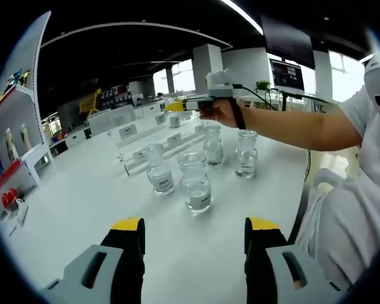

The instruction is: Identify the label on the chemical reagent bottle, grasp the chemical reagent bottle, and place it in the designated position on the reagent rack

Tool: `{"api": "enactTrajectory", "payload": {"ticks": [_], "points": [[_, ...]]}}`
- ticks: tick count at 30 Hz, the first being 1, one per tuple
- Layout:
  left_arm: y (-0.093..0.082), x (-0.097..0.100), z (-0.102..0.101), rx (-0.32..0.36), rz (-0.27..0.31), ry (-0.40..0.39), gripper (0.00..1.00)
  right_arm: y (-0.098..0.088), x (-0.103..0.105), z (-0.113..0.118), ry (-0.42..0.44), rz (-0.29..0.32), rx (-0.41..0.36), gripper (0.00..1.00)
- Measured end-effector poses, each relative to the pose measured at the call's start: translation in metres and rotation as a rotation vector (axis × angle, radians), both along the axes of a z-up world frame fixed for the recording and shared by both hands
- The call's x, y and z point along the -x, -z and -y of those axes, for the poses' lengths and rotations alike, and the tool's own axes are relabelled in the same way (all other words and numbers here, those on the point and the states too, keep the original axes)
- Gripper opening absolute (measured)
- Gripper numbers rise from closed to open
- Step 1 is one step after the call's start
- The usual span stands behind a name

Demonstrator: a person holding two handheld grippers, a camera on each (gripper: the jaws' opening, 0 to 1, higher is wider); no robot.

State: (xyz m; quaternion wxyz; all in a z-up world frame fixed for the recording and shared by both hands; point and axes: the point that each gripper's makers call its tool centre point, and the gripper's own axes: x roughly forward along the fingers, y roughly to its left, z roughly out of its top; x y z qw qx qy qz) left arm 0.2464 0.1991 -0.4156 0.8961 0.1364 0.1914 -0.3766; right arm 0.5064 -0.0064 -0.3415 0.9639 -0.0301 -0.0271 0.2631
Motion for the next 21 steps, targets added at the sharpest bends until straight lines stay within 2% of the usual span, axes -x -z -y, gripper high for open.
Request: {"api": "enactTrajectory", "payload": {"ticks": [12,21], "points": [[0.006,0.0,0.001,-0.006,-0.013,0.002,0.64,0.009,-0.003,-0.004,0.029,0.012,0.031,0.16],[0.005,0.0,0.003,-0.006,-0.013,0.006,0.64,0.026,-0.004,-0.008,0.017,-0.006,0.059,0.16]]}}
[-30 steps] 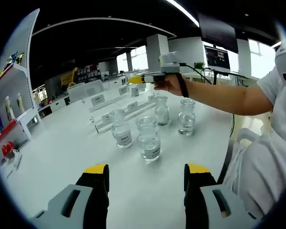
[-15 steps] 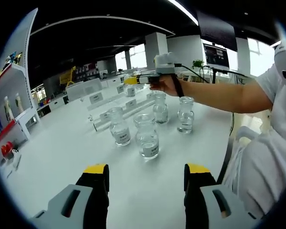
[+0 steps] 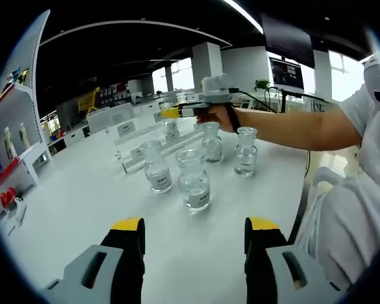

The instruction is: Identify the label on the chemical reagent bottle, grasp the chemical reagent bottle, and place it in the designated position on the reagent rack

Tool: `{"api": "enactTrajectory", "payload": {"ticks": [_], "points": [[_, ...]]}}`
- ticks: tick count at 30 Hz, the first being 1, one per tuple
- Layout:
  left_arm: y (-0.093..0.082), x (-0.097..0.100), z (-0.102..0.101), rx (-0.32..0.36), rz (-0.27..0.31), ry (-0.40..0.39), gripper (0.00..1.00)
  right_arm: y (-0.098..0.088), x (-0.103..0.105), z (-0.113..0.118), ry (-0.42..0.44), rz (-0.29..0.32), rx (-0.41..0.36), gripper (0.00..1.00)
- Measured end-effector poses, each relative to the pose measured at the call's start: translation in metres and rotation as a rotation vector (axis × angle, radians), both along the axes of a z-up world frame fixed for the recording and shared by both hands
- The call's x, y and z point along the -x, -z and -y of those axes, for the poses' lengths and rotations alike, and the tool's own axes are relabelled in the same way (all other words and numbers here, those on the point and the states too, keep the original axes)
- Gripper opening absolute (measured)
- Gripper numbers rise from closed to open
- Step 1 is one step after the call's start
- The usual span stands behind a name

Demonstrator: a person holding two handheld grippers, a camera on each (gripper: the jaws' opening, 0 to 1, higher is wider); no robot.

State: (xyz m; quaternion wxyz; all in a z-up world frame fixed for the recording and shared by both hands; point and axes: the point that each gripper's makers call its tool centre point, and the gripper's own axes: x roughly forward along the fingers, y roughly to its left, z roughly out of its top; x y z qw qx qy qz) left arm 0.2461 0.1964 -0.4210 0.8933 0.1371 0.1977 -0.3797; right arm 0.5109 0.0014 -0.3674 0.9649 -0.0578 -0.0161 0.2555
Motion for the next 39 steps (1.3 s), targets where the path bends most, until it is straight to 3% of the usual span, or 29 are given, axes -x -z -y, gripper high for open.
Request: {"api": "enactTrajectory", "payload": {"ticks": [21,27,39], "points": [[0.002,-0.004,0.0,-0.003,-0.005,-0.003,0.64,0.024,-0.009,0.002,0.033,-0.081,-0.011,0.16],[0.002,-0.003,0.001,-0.003,-0.004,0.003,0.64,0.03,-0.015,0.001,0.037,-0.096,0.016,0.17],[0.003,-0.003,0.002,0.0,-0.007,0.002,0.64,0.035,-0.012,0.0,0.023,-0.117,0.022,0.17]]}}
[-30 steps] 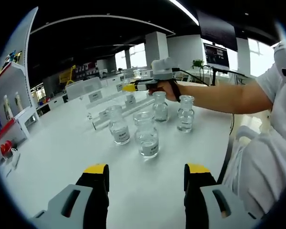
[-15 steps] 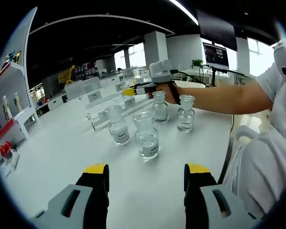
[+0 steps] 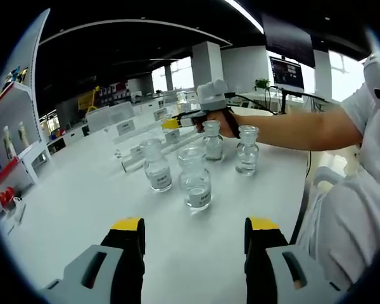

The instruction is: Identify the label on the chemical reagent bottle, grasp the chemical reagent bottle, and place it in the designated position on the reagent rack

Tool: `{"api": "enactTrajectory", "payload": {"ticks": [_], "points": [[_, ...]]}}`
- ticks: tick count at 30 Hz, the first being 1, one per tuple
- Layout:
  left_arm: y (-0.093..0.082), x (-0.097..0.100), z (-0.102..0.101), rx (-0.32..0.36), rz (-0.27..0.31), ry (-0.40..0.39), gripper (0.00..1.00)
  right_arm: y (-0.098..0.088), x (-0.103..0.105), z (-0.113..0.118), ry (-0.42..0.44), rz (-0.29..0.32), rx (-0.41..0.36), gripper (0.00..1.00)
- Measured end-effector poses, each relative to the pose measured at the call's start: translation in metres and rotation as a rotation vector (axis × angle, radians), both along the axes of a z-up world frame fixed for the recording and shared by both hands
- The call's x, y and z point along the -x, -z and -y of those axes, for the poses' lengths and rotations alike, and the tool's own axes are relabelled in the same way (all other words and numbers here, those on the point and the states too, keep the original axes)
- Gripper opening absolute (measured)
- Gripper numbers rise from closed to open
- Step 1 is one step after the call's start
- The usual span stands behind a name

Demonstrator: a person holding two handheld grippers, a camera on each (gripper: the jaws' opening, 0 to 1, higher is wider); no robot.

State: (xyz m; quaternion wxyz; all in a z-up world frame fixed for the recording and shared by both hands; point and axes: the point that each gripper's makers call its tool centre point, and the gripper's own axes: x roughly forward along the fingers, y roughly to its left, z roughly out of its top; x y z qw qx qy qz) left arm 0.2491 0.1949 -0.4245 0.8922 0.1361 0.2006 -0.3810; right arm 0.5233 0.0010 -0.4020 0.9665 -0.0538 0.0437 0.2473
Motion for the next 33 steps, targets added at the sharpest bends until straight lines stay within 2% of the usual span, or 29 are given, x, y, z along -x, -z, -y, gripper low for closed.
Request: {"api": "enactTrajectory", "payload": {"ticks": [14,16,17,19,22,25,33], "points": [[0.002,0.001,-0.001,0.004,-0.003,-0.004,0.64,0.002,0.008,-0.001,-0.005,-0.025,-0.033,0.2],[0.002,0.001,-0.001,0.003,-0.001,-0.004,0.64,0.002,0.007,0.0,-0.006,-0.028,-0.037,0.24],[0.002,0.002,-0.001,0.004,-0.001,-0.004,0.64,0.002,0.007,0.0,-0.007,-0.025,-0.039,0.29],[0.001,0.002,-0.001,0.006,0.0,-0.001,0.64,0.002,0.009,-0.003,-0.026,-0.035,-0.071,0.32],[0.002,0.0,-0.002,0.005,-0.001,-0.006,0.64,0.005,0.014,-0.007,-0.042,-0.029,-0.04,0.37],[0.001,0.0,-0.001,0.009,-0.001,-0.004,0.64,0.005,0.015,-0.006,-0.063,-0.036,-0.039,0.41],[0.0,-0.002,-0.001,0.004,0.003,-0.007,0.64,-0.009,0.022,-0.006,-0.094,-0.013,-0.089,0.46]]}}
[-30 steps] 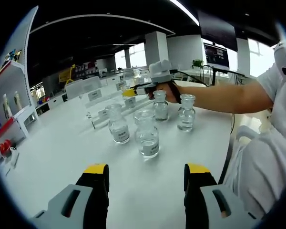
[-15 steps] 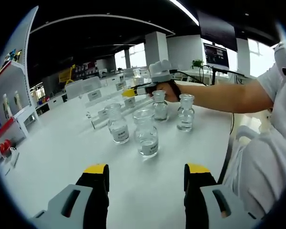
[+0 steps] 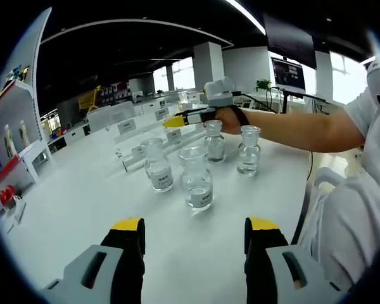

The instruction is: Identify the label on the chemical reagent bottle, grasp the chemical reagent bottle, and place it in the designated position on the reagent rack

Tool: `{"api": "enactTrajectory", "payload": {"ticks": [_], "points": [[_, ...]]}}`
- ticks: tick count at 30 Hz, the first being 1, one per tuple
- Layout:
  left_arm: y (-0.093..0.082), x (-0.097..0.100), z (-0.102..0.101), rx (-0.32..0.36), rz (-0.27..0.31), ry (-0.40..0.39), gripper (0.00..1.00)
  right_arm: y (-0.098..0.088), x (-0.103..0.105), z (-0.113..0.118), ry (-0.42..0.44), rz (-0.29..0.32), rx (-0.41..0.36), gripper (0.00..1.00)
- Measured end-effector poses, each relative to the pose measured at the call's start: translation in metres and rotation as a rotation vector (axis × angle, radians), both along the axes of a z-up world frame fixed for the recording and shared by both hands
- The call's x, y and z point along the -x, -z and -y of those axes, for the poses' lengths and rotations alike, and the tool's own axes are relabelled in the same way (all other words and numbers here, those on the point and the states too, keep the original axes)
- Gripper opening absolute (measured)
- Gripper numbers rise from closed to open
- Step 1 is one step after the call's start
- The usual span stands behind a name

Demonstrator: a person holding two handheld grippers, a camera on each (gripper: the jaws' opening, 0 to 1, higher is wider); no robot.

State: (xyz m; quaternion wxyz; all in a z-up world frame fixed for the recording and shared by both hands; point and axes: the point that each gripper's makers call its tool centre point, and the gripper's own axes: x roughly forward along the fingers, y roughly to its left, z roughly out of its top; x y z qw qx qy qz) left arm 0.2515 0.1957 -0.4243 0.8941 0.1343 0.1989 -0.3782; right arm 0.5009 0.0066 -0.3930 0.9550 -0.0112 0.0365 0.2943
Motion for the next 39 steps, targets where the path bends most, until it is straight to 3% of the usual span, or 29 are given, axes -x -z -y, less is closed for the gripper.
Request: {"api": "enactTrajectory", "payload": {"ticks": [18,32,39], "points": [[-0.007,0.002,0.012,0.015,0.014,0.036,0.67,-0.023,0.029,0.008,-0.077,0.01,-0.031,0.6],[-0.007,0.004,0.015,0.001,0.017,0.047,0.66,-0.031,0.059,0.023,-0.127,0.004,-0.035,0.6],[-0.009,0.004,0.018,0.0,0.017,0.054,0.66,-0.041,0.074,0.035,-0.131,0.03,-0.048,0.6]]}}
